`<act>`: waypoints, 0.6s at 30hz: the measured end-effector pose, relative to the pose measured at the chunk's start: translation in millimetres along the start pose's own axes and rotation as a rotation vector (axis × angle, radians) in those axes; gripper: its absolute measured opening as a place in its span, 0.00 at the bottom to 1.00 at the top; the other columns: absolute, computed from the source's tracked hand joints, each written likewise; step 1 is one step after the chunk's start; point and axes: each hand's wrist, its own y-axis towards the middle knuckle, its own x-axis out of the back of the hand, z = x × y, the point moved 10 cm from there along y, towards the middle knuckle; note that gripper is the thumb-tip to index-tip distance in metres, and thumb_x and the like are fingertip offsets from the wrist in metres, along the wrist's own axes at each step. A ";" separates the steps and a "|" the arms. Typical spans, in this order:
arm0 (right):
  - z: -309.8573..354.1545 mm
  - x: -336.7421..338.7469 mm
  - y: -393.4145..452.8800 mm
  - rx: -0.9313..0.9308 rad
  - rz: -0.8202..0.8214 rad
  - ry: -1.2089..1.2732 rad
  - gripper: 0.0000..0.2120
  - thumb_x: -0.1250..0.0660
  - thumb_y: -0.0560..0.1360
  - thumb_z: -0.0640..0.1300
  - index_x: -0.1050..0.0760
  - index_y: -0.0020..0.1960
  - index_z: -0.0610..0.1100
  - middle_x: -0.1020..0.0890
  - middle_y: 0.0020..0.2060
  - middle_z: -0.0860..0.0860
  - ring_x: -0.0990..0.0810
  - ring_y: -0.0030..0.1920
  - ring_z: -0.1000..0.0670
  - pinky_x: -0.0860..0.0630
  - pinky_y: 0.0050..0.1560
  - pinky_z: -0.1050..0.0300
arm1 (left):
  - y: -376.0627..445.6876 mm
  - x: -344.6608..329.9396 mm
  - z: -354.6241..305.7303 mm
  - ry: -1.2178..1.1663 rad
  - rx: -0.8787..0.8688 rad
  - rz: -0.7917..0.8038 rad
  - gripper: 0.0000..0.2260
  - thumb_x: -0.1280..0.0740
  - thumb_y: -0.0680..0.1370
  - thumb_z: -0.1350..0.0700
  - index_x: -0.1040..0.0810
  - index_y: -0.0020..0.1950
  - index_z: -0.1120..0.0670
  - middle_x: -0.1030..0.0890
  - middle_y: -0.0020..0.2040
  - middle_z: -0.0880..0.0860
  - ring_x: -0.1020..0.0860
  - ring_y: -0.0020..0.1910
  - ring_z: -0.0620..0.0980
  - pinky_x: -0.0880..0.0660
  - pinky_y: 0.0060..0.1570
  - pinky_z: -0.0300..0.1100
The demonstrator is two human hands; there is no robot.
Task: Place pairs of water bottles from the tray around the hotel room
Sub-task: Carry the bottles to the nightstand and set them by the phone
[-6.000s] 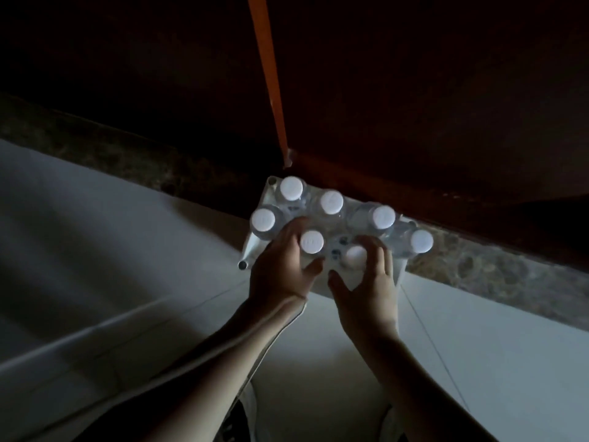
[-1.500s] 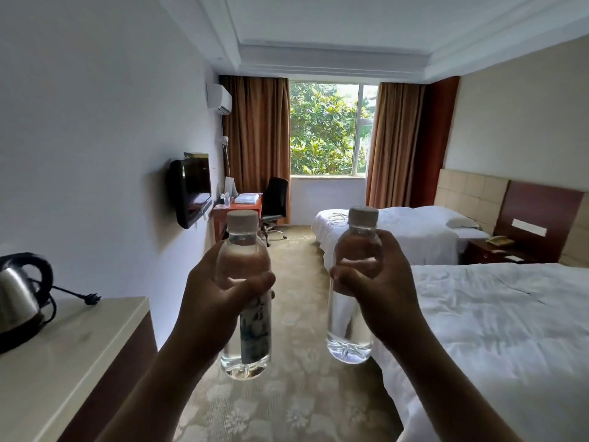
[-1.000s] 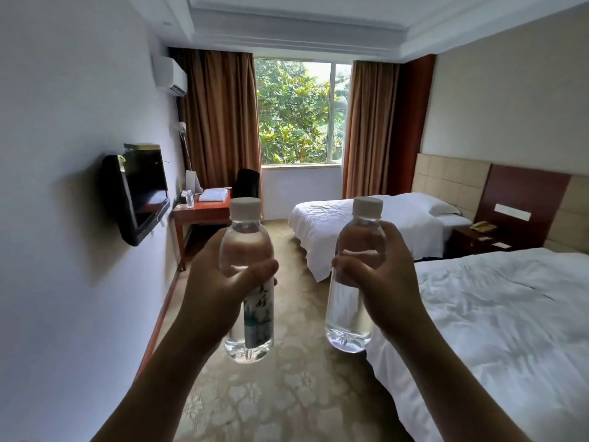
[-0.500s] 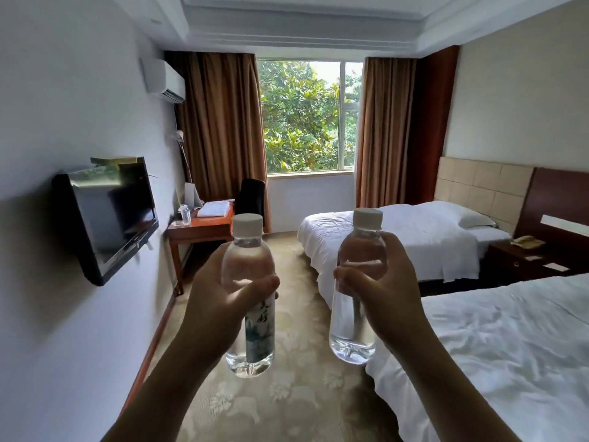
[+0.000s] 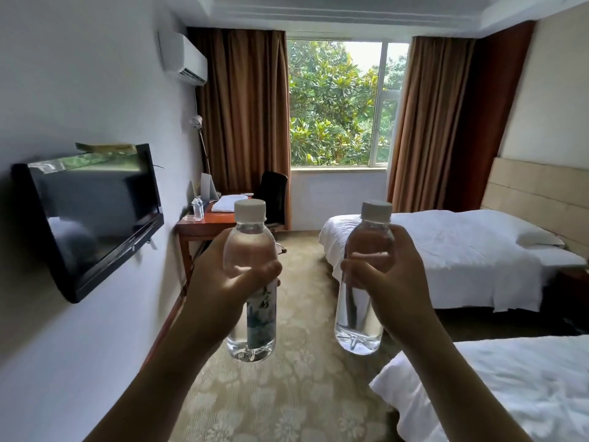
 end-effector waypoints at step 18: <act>-204.5 -105.3 335.5 0.015 -0.045 -0.029 0.18 0.27 0.63 0.48 0.28 0.49 0.58 0.20 0.43 0.69 0.18 0.47 0.63 0.20 0.39 0.68 | 369.3 -34.6 226.7 -0.073 0.012 0.045 0.16 0.26 0.60 0.45 0.20 0.46 0.43 0.17 0.43 0.57 0.15 0.41 0.53 0.16 0.41 0.45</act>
